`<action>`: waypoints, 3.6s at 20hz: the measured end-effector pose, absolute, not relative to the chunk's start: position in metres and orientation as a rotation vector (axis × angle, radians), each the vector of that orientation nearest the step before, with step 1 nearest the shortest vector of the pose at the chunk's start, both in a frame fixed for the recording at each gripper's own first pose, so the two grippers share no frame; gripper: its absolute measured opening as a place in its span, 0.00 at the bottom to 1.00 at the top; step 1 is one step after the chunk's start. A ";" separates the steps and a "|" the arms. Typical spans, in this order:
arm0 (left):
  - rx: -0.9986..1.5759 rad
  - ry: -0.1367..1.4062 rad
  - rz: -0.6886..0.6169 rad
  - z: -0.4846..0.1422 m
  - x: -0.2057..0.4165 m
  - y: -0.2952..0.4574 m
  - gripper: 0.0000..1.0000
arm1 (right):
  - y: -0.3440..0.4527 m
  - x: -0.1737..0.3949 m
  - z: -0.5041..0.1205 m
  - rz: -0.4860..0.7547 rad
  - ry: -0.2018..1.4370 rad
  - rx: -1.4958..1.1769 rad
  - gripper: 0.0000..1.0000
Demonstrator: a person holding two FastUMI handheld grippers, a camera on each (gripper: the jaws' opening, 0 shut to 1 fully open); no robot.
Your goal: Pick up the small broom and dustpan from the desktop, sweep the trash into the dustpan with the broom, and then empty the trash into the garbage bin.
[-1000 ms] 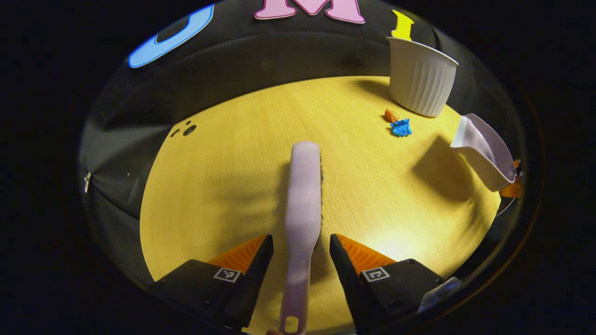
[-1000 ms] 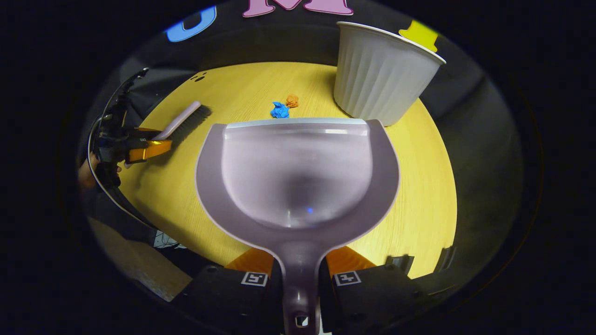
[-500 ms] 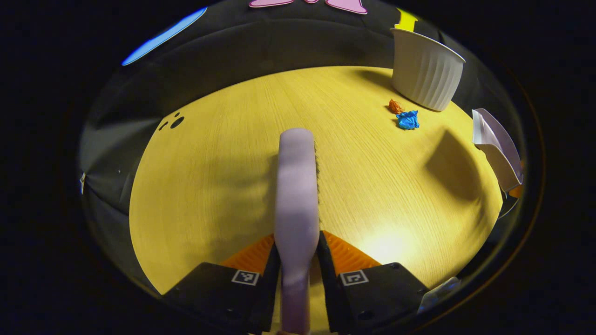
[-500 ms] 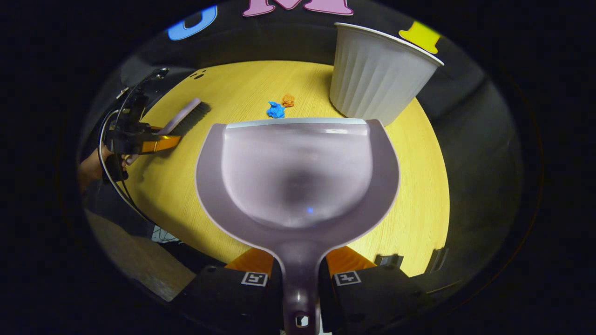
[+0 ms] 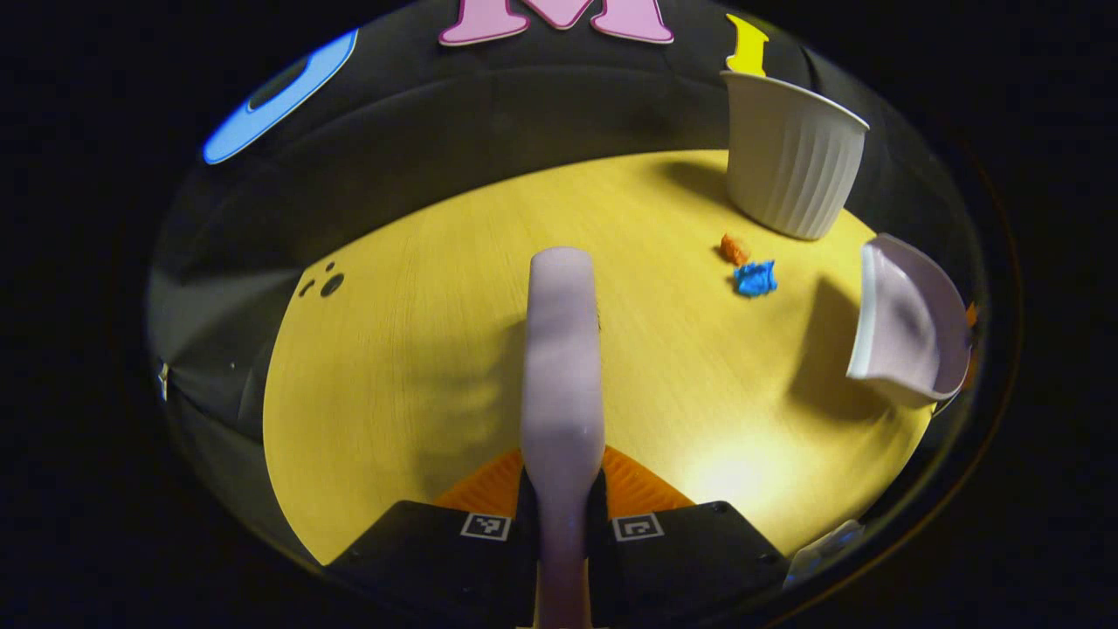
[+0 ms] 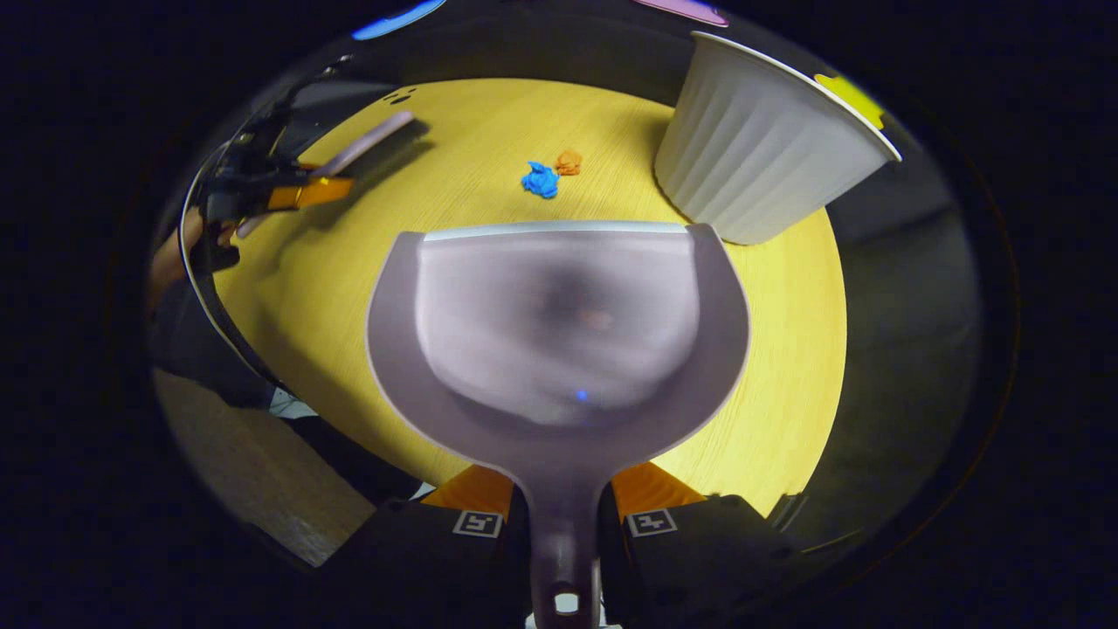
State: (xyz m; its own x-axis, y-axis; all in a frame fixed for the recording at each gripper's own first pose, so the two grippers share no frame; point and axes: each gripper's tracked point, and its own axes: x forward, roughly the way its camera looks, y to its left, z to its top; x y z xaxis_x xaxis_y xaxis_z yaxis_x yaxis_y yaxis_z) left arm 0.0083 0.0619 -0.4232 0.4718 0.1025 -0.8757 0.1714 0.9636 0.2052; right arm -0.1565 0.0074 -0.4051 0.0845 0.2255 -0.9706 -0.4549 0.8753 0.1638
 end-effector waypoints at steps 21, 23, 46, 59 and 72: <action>0.390 1.216 -0.434 -0.504 0.096 -0.082 0.28 | -0.003 -0.124 -0.441 0.624 1.481 -0.223 0.37; 0.349 1.226 -0.496 -0.503 0.092 -0.095 0.28 | -0.004 -0.121 -0.443 0.629 1.479 -0.223 0.32; 0.054 1.124 -0.519 -0.420 0.047 -0.150 0.28 | -0.001 -0.131 -0.466 0.551 1.323 -0.121 0.37; 0.050 1.093 -0.287 -0.447 -0.016 -0.045 0.28 | 0.004 -0.131 -0.407 0.288 1.304 -0.001 0.41; 0.035 1.070 -0.316 -0.448 -0.036 0.000 0.28 | -0.066 -0.042 -0.387 0.050 1.300 -0.177 0.37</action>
State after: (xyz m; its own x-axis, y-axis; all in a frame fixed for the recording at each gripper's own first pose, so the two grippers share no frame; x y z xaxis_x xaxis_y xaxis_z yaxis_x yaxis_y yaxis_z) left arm -0.0357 0.0005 -0.4482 0.4397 -0.2376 -0.8661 0.2709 0.9545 -0.1243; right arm -0.0421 -0.0665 -0.3872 0.2684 -0.0623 -0.9613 -0.1362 0.9854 -0.1019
